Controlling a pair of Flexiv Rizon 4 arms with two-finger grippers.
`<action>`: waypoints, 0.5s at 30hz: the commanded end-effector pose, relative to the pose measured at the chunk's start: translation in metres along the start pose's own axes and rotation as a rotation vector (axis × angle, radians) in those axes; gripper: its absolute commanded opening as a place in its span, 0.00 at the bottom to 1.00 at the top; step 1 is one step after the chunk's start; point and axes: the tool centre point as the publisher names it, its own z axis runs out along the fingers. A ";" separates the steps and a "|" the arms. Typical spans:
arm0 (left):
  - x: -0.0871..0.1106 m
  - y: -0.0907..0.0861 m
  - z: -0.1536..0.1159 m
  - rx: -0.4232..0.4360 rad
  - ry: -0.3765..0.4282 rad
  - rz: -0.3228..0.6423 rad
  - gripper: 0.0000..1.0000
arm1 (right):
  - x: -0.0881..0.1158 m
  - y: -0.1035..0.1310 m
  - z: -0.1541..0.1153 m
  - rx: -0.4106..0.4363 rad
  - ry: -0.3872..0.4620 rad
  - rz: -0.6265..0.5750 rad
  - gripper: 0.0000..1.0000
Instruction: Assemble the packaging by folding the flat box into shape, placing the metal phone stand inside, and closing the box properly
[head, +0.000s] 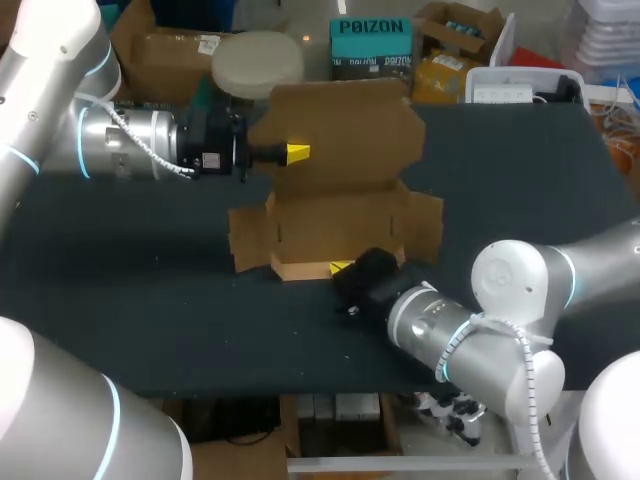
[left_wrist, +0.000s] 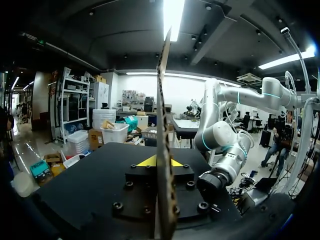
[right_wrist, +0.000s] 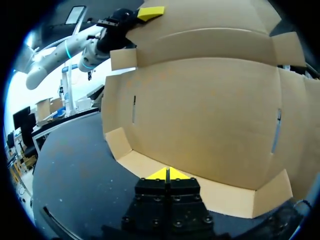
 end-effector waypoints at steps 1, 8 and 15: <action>-0.001 0.001 0.000 0.001 0.004 0.000 0.00 | 0.000 -0.005 0.001 -0.001 -0.007 0.006 0.00; -0.001 0.001 0.000 0.001 0.004 0.000 0.00 | -0.001 -0.006 0.001 0.001 -0.010 0.014 0.00; -0.001 0.001 0.000 0.001 0.004 0.000 0.00 | -0.001 -0.006 0.001 0.001 -0.010 0.014 0.00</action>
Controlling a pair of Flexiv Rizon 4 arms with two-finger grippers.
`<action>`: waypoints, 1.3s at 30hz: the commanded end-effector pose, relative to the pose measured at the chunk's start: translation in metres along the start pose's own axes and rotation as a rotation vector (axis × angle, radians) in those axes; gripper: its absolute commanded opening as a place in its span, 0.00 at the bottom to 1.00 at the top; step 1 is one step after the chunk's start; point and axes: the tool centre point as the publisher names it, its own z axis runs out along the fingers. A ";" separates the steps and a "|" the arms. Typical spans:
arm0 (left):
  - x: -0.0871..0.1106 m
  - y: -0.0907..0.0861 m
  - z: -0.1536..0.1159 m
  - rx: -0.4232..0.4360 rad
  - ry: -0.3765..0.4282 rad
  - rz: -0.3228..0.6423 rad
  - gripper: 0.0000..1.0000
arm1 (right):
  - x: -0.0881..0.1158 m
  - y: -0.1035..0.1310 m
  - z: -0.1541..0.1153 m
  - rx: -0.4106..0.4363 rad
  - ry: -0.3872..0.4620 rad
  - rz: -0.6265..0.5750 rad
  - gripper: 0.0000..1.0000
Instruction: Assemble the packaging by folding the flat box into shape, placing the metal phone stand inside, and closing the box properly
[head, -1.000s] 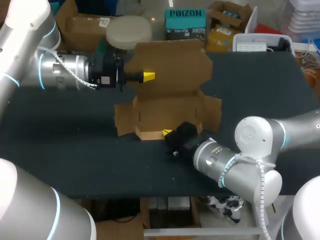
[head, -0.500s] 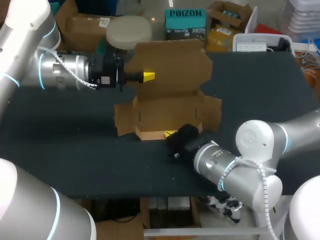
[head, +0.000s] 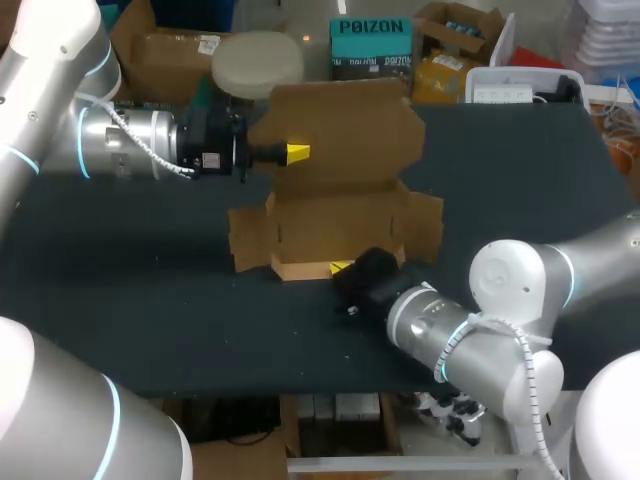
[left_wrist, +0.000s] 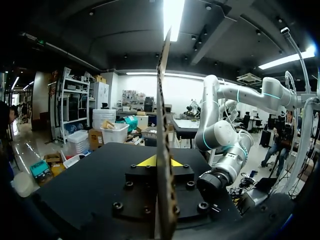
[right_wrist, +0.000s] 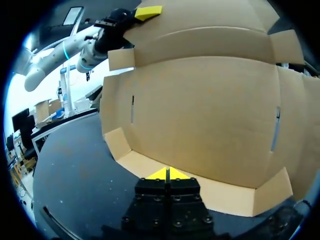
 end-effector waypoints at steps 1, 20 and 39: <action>-0.001 0.001 0.000 0.001 0.004 0.000 0.00 | 0.000 -0.005 0.002 -0.004 -0.002 0.000 0.00; 0.020 0.008 0.001 -0.023 0.000 0.001 0.00 | 0.000 -0.005 0.002 -0.004 -0.002 0.000 0.00; 0.047 0.027 0.001 0.009 0.023 -0.121 0.00 | 0.000 -0.005 0.002 -0.004 -0.002 0.000 0.00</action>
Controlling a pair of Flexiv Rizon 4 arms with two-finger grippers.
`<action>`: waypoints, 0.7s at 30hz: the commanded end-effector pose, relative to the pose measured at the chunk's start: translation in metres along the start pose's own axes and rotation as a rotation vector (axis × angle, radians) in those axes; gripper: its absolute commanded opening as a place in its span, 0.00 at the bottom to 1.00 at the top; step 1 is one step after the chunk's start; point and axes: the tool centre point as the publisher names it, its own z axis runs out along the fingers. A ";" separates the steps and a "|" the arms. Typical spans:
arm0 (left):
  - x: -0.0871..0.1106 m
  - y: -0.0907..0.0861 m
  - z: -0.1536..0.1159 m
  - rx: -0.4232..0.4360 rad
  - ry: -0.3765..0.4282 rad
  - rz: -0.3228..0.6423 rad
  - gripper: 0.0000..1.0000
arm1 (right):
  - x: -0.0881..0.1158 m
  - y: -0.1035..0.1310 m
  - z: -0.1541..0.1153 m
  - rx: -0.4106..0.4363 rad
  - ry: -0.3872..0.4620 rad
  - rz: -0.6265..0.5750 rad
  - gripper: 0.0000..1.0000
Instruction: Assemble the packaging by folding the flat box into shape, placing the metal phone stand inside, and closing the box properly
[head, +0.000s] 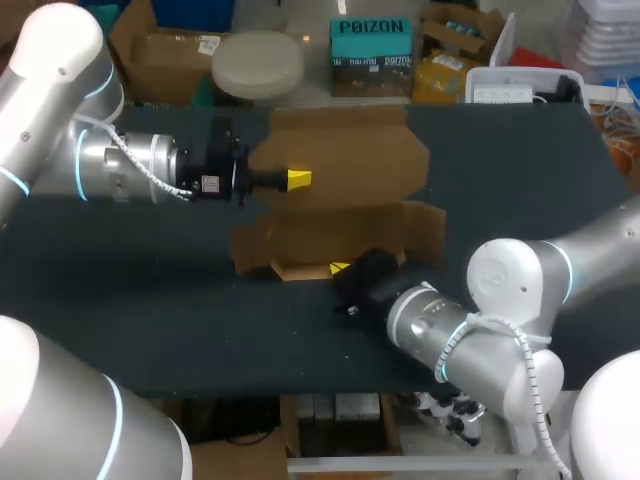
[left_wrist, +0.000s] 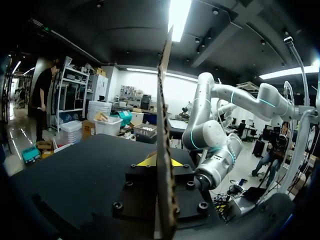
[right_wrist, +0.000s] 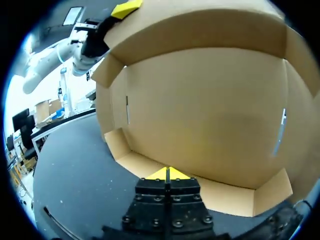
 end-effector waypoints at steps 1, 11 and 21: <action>0.003 0.010 -0.001 0.017 -0.012 -0.018 0.00 | 0.000 -0.005 0.002 -0.006 -0.003 0.000 0.00; 0.008 0.025 -0.001 0.005 -0.022 -0.060 0.00 | 0.000 -0.005 0.002 -0.006 -0.003 0.000 0.00; 0.011 0.027 0.001 -0.023 -0.030 -0.058 0.00 | 0.000 -0.005 0.002 -0.006 -0.003 0.000 0.00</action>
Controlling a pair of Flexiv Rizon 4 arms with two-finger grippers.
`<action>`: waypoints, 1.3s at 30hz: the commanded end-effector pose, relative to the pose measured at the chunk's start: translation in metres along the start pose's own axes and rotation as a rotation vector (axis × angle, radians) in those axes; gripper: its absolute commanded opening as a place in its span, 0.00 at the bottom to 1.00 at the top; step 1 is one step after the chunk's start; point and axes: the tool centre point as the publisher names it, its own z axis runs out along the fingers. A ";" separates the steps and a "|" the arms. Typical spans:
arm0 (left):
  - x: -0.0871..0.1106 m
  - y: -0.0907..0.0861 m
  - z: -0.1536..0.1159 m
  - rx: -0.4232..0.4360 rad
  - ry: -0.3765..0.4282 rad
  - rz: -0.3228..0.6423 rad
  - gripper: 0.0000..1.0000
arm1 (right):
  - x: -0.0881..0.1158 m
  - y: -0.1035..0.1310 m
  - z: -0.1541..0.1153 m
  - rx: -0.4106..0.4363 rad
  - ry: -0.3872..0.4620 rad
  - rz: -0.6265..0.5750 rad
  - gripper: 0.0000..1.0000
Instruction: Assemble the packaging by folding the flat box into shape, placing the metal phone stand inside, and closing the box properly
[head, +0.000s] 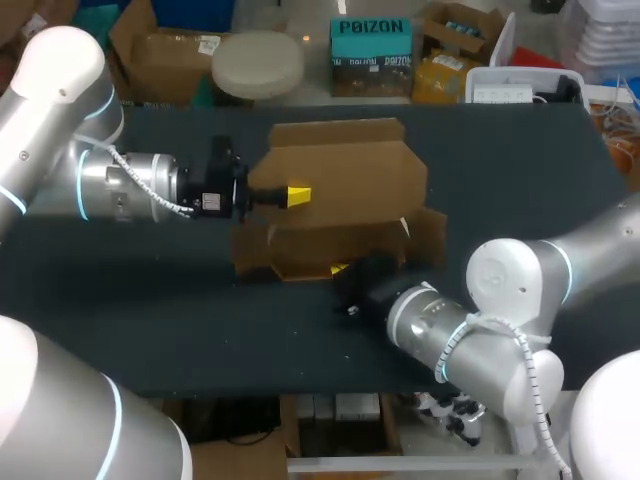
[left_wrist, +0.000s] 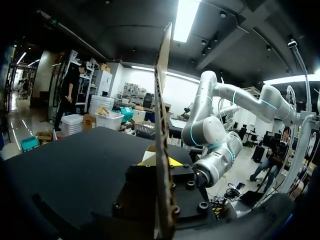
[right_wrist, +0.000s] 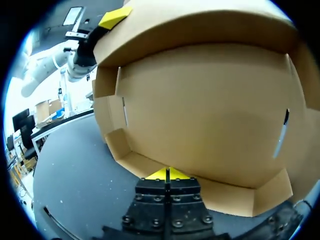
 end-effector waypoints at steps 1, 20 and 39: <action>0.003 0.003 0.001 -0.015 -0.011 -0.002 0.00 | 0.000 -0.005 0.001 -0.005 -0.004 0.000 0.00; 0.003 0.002 0.000 -0.003 -0.013 0.003 0.00 | 0.000 -0.005 0.001 -0.005 -0.004 0.000 0.00; 0.003 0.002 0.000 -0.002 -0.013 0.004 0.00 | 0.000 0.002 -0.007 -0.036 0.006 -0.015 0.00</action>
